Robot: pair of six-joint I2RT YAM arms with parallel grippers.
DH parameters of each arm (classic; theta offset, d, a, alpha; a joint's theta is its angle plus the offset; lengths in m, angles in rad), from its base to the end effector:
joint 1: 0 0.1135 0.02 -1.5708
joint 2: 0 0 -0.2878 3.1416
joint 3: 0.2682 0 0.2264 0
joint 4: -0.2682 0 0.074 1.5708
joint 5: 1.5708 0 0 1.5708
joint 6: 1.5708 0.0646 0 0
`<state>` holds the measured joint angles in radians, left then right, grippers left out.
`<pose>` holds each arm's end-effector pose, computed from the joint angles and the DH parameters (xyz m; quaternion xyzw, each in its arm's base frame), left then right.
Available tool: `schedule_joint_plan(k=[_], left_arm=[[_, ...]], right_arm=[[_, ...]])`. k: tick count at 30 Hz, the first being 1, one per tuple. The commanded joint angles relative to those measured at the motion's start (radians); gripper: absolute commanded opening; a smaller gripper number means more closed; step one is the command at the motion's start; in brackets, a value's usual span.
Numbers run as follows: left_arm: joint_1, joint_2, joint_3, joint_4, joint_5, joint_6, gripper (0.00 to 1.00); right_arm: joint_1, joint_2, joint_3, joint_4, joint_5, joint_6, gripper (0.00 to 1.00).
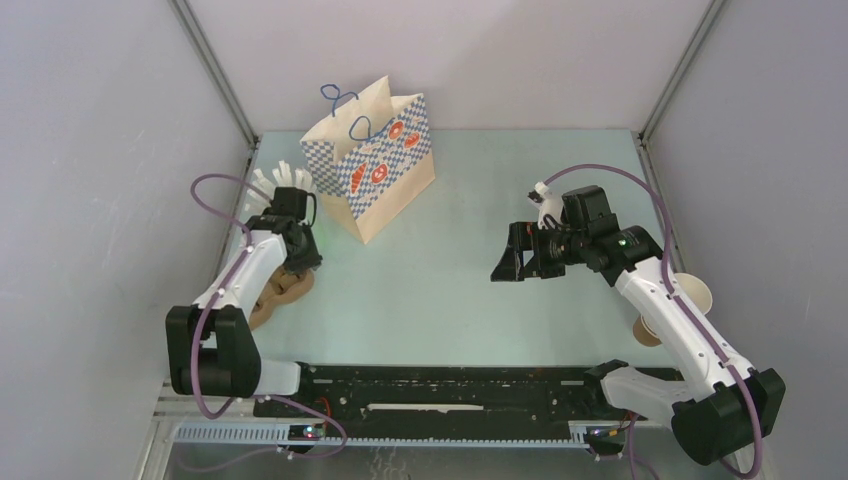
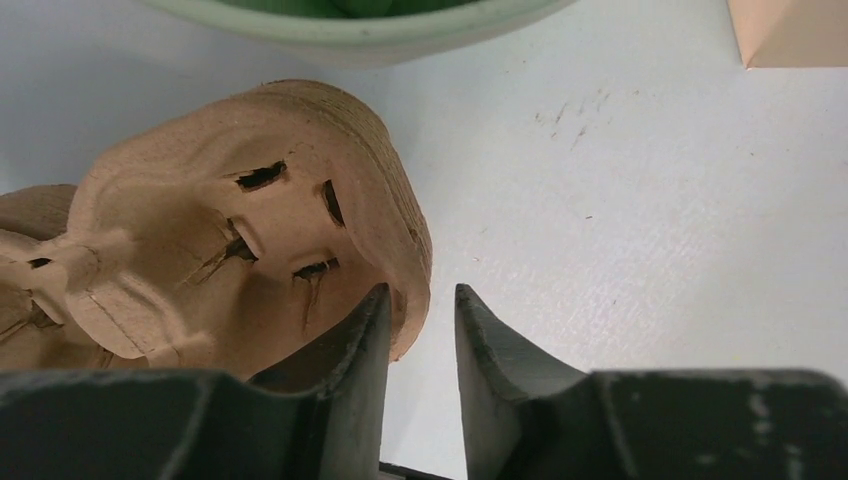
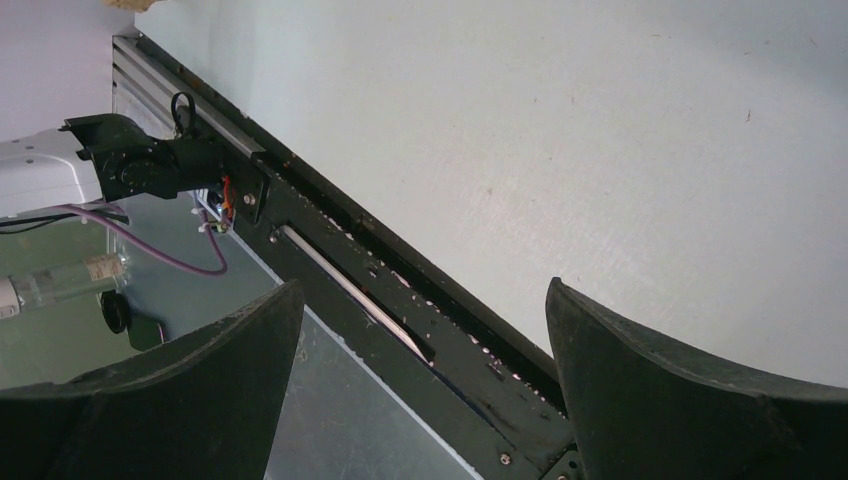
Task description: Pack the takeout coffee
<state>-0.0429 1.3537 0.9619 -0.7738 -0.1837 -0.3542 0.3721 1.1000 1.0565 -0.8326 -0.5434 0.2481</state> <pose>0.2372 0.0016 0.2403 -0.1694 0.9608 0.0486 0.2142 0.1676 0.1013 0.3211 -0.1473 0.8984 0.3404 0.2353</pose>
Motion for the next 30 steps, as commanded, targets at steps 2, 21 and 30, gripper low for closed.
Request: schedule_joint_plan(k=[2, 21, 30], left_arm=[[-0.004, 0.015, 0.067, -0.015, -0.025, 0.025, 0.33], [-0.005, -0.004, 0.095, -0.054, -0.042, 0.035, 0.23], [-0.004, -0.029, 0.109, -0.083, -0.046, 0.043, 0.18]], right_arm=[[-0.007, -0.012, 0.004, 0.015, -0.006, -0.001, 1.00], [-0.009, -0.014, 0.004, 0.016, -0.005, 0.000, 1.00], [-0.009, -0.014, 0.004, 0.018, -0.010, 0.002, 1.00]])
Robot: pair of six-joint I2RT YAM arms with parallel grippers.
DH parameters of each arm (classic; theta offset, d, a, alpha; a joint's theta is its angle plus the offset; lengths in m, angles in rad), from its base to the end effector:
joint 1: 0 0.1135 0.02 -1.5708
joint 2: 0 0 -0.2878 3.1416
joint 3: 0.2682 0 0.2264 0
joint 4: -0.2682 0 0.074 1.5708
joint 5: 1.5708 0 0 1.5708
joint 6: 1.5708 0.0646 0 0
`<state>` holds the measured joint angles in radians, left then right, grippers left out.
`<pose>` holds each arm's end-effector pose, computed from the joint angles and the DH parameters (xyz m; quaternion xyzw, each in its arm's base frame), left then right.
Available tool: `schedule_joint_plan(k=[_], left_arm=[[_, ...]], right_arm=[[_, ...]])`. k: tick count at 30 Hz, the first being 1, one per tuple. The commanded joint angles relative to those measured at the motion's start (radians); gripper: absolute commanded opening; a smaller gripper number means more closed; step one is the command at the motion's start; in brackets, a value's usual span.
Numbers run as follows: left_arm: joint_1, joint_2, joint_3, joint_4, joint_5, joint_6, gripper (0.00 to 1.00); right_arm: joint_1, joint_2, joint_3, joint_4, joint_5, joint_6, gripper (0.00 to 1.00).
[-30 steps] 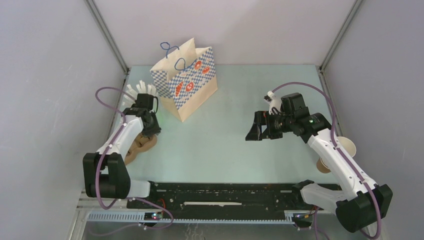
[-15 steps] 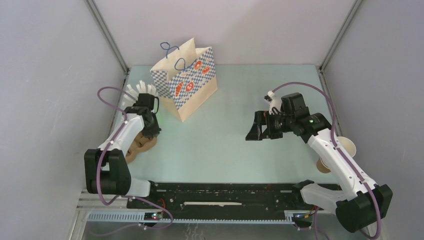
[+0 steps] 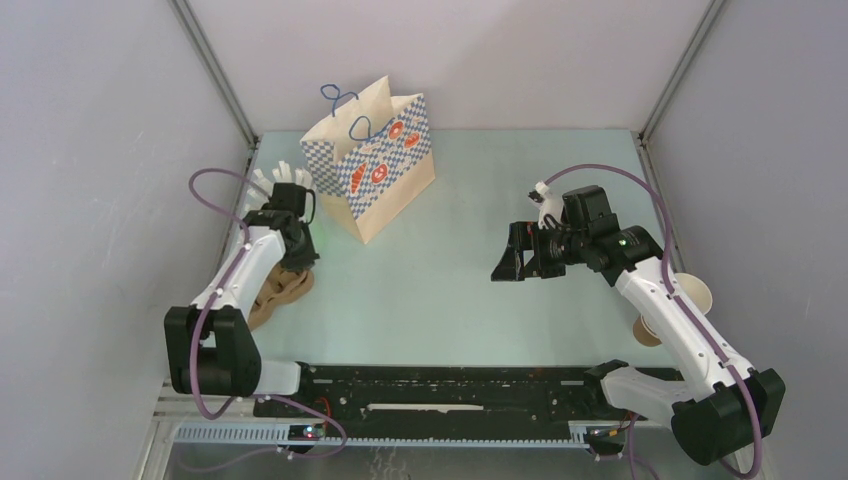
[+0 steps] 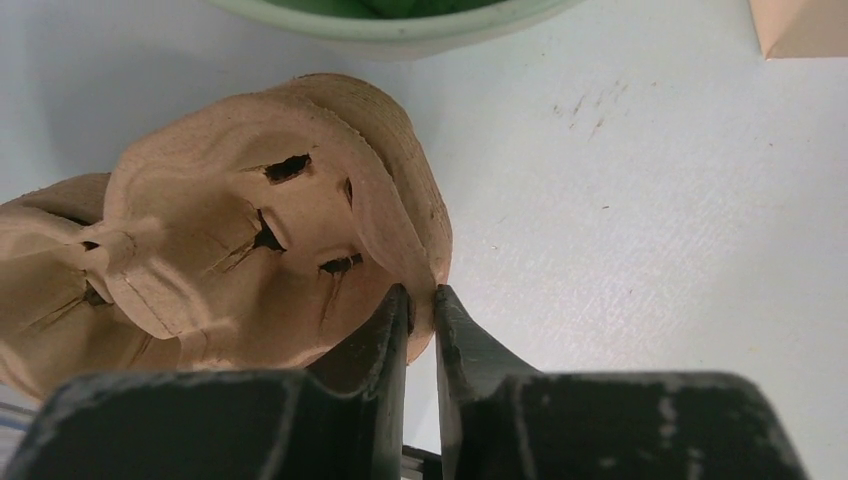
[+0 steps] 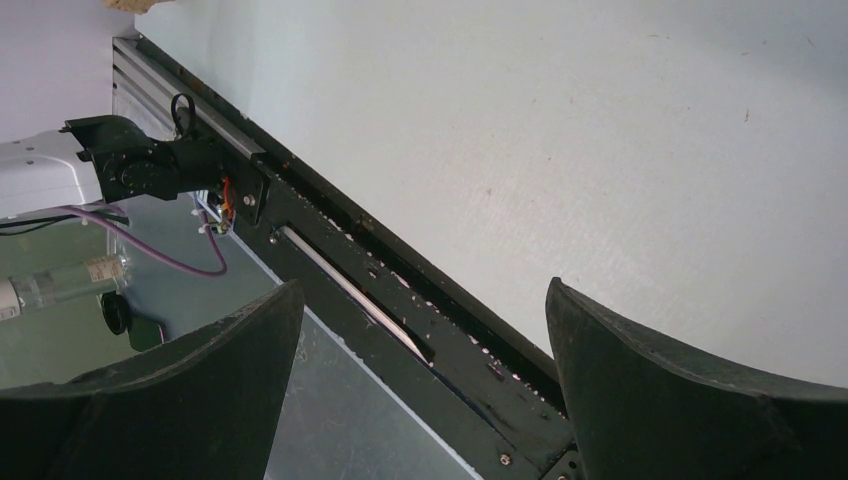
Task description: Pack the takeout coffee
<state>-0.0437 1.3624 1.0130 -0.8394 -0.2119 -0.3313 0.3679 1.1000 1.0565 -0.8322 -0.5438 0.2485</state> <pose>0.2376 0.0032 0.2494 -0.1598 0.9634 0.0668 0.2048 0.1680 0.1006 0.3211 -0.1453 0.8986 0.3401 0.2360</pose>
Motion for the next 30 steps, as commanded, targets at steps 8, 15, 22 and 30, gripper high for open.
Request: schedule_joint_plan(k=[8, 15, 22, 30], left_arm=[[-0.005, -0.084, 0.117, -0.143, -0.133, -0.006, 0.00], [-0.020, -0.172, 0.200, -0.252, -0.266, -0.059, 0.00], [-0.108, -0.208, 0.322, -0.399, -0.482, -0.164, 0.00], [-0.145, -0.207, 0.383, -0.443, -0.557, -0.186, 0.00]], right_arm=[[-0.004, -0.016, 0.005, 0.018, -0.008, 0.003, 1.00], [-0.002, -0.007, 0.005, 0.029, -0.022, 0.011, 1.00], [0.007, -0.002, 0.004, 0.031, -0.025, 0.014, 1.00], [0.018, 0.004, 0.004, 0.030, -0.026, 0.016, 1.00]])
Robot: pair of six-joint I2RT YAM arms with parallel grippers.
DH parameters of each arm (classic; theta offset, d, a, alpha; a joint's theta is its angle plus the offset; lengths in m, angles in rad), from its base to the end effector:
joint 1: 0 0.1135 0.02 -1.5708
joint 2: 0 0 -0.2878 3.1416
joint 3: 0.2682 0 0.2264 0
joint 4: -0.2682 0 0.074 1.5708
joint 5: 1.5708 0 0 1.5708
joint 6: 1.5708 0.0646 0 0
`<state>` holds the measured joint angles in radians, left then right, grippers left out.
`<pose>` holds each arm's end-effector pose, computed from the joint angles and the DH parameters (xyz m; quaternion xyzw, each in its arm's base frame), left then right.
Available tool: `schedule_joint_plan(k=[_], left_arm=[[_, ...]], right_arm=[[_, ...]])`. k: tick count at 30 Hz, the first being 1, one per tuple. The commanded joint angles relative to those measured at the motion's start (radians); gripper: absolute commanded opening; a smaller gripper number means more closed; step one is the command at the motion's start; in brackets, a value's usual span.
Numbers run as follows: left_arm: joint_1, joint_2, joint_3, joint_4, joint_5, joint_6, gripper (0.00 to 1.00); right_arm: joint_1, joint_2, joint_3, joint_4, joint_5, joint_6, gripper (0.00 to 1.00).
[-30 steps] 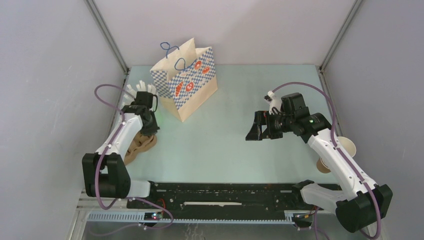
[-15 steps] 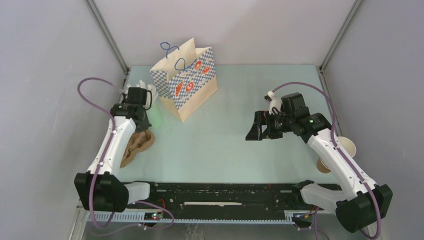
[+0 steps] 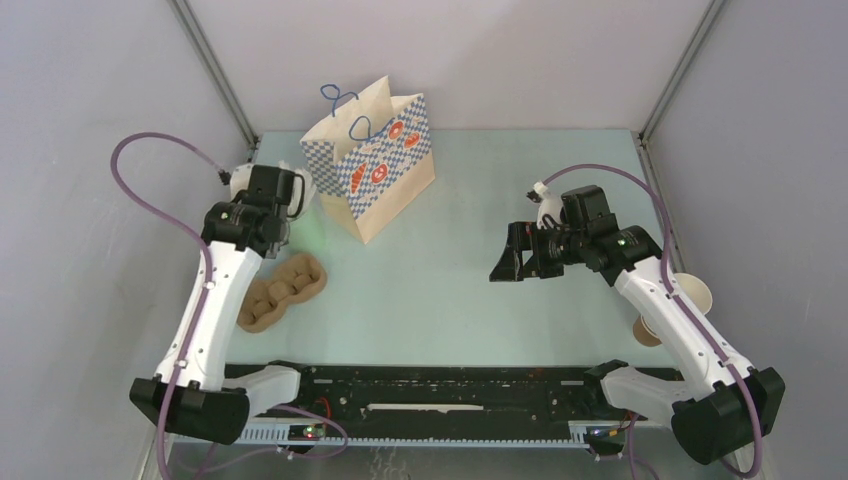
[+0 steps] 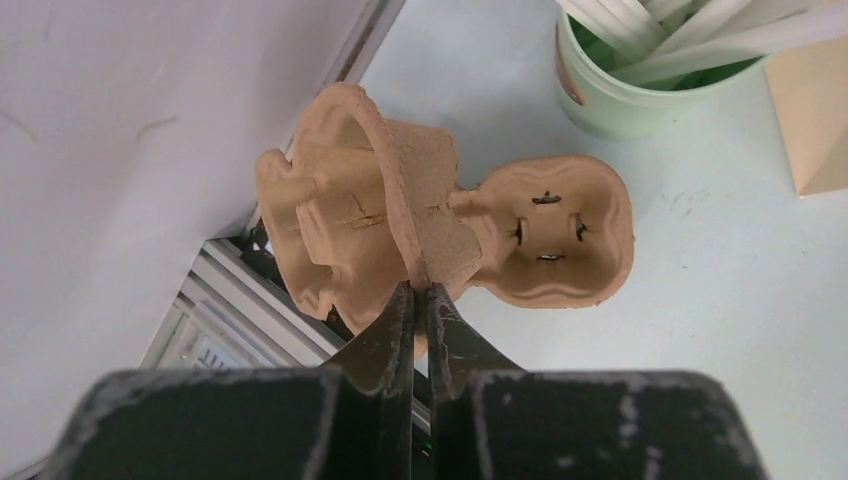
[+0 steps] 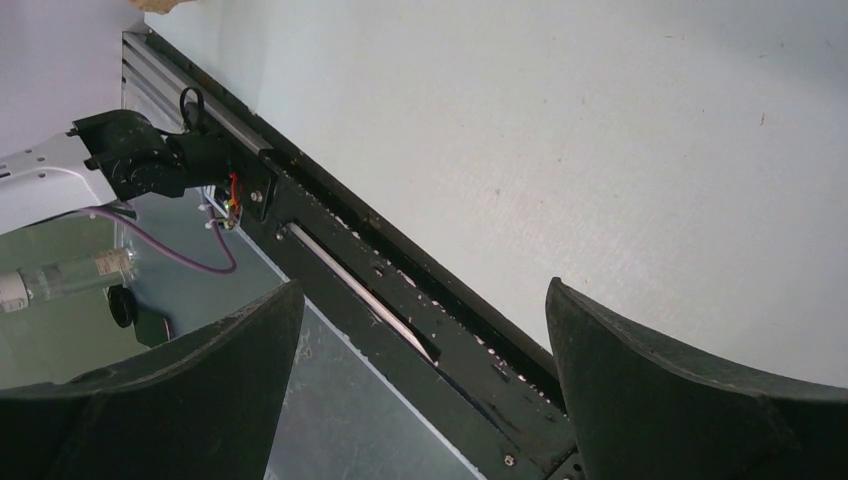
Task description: Pack the takeout coffee
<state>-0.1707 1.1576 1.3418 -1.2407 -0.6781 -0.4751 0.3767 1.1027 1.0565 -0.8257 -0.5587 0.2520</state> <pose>0.1736 0.0112 0.3678 -0.2219 0.8887 0.2289 0.3295 0.1677 0.1031 0.3216 -0.1505 0.8955 0.3481 0.2329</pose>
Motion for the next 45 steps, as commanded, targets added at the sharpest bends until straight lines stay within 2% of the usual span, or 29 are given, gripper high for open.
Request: schedule_joint_plan(k=[1, 5, 7, 10, 13, 19, 24, 27, 33, 39, 45], left_arm=[[-0.029, 0.000, 0.066, -0.055, -0.103, -0.053, 0.00], [-0.069, 0.000, 0.201, -0.182, -0.119, -0.150, 0.00], [-0.072, -0.036, 0.301, -0.199, 0.005, -0.218, 0.00], [-0.072, -0.105, 0.363, -0.140, 0.232, -0.426, 0.00], [-0.078, -0.181, 0.261, 0.058, 0.471, -0.593, 0.00], [-0.110, -0.319, -0.055, 0.559, 0.715, -0.905, 0.00], [-0.134, -0.338, -0.156, 0.654, 0.743, -1.057, 0.00], [-0.134, -0.357, -0.225, 0.718, 0.781, -1.177, 0.00], [-0.134, -0.351, -0.213, 0.604, 0.841, -1.244, 0.00], [-0.135, -0.338, -0.171, 0.505, 0.882, -1.212, 0.00], [-0.135, -0.351, -0.171, 0.446, 0.889, -1.195, 0.00]], right_arm=[[0.011, 0.001, 0.005, 0.024, -0.010, 0.012, 1.00], [0.015, 0.002, 0.005, 0.013, 0.003, 0.008, 1.00], [0.017, 0.006, 0.005, 0.010, 0.005, 0.007, 1.00], [0.027, 0.016, 0.011, 0.010, 0.006, 0.013, 0.99], [0.077, 0.032, 0.043, 0.024, 0.031, 0.027, 0.98], [0.266, 0.060, 0.173, 0.125, 0.153, 0.100, 0.95], [0.461, 0.099, 0.304, 0.158, 0.361, 0.101, 0.94], [0.558, 0.149, 0.362, 0.125, 0.505, 0.096, 0.87], [0.718, 0.297, 0.531, -0.046, 0.863, 0.036, 0.70], [0.788, 0.412, 0.659, -0.149, 0.982, -0.012, 0.61], [0.815, 0.449, 0.698, -0.160, 0.989, -0.039, 0.58]])
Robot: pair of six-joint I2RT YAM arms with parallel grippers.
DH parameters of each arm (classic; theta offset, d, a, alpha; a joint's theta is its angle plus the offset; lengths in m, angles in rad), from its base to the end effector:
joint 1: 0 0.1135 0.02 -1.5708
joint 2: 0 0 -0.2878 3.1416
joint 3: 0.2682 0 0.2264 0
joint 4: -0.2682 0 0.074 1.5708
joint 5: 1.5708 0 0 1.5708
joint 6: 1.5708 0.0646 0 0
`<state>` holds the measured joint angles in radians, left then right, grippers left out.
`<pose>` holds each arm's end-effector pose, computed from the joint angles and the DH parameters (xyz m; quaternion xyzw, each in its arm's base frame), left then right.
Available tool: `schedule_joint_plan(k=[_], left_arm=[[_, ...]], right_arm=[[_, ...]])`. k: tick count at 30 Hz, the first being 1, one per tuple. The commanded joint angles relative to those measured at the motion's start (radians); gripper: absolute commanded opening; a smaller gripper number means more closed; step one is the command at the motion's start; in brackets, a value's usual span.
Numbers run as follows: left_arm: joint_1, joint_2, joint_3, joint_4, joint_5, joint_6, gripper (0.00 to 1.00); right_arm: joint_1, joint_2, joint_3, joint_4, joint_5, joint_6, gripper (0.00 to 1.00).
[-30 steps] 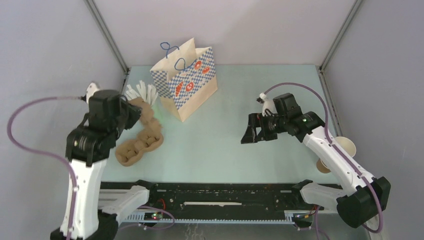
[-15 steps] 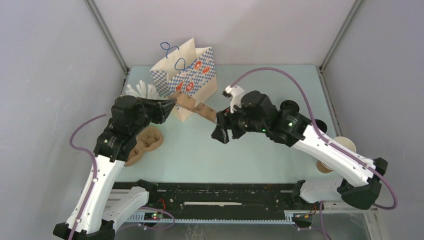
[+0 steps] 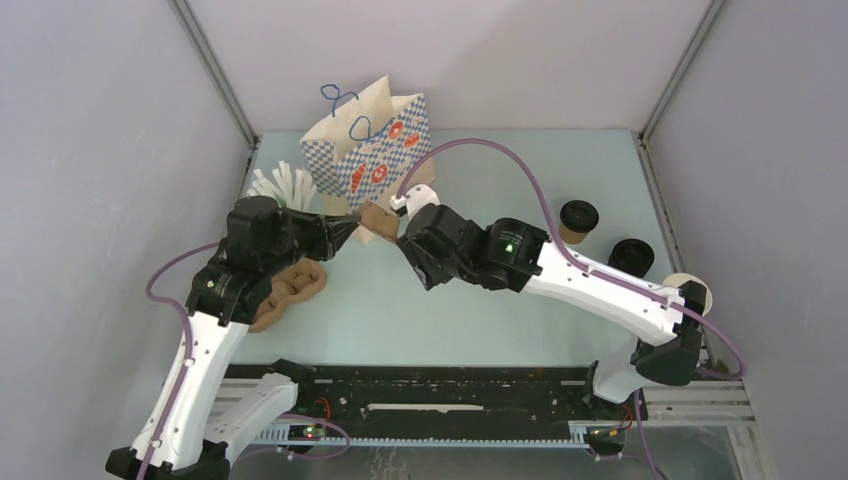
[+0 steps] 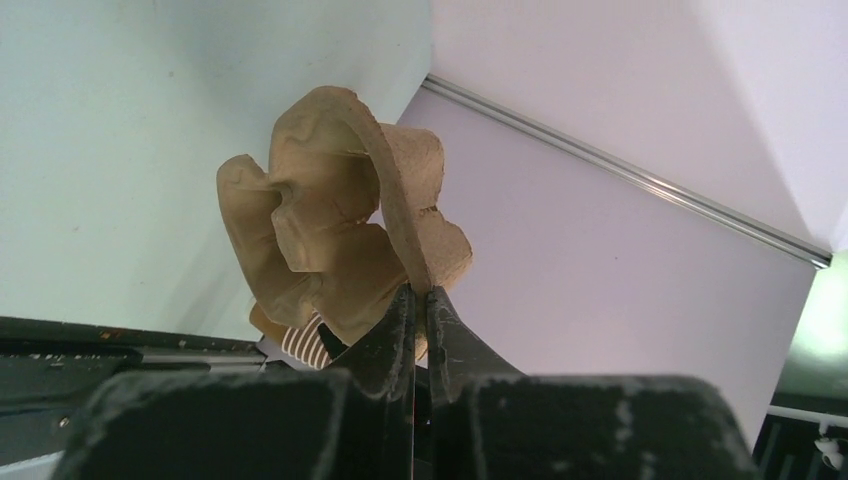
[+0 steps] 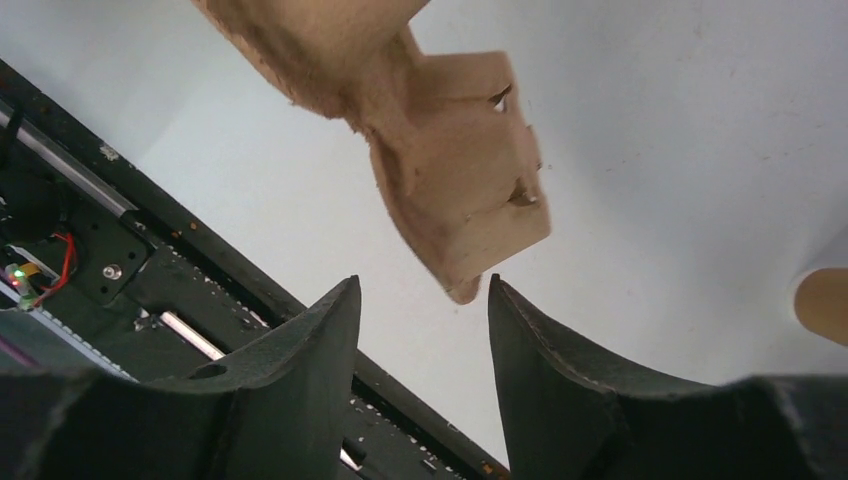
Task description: Pack the takeout coffee
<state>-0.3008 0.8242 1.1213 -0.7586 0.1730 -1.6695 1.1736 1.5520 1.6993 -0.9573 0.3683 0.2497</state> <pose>0.1294 -0.0518 0.3847 -0.5001 0.6850 -0.4778 0.2288 0.1430 0.2808 0.3954 -0.3460 0.8474 0.1096 0.3875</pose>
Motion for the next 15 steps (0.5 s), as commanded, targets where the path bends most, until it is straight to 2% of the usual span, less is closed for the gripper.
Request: schedule_joint_plan(k=[1, 3, 5, 15], left_arm=[[-0.005, -0.022, 0.047, -0.036, 0.037, -0.002, 0.00], [-0.005, -0.029, 0.046, -0.037, 0.035, -0.004, 0.00], [-0.005, -0.033, 0.045, -0.035, 0.037, -0.004, 0.00], [-0.004, -0.051, 0.026, -0.041, 0.044, -0.013, 0.00]], right_arm=[[0.018, 0.004, 0.056, -0.028, 0.056, -0.036, 0.56], [0.018, 0.010, 0.047, -0.019, 0.037, -0.038, 0.49], [0.018, 0.014, 0.039, -0.005, 0.023, -0.045, 0.46], [0.018, 0.029, 0.014, 0.041, -0.033, -0.056, 0.43]])
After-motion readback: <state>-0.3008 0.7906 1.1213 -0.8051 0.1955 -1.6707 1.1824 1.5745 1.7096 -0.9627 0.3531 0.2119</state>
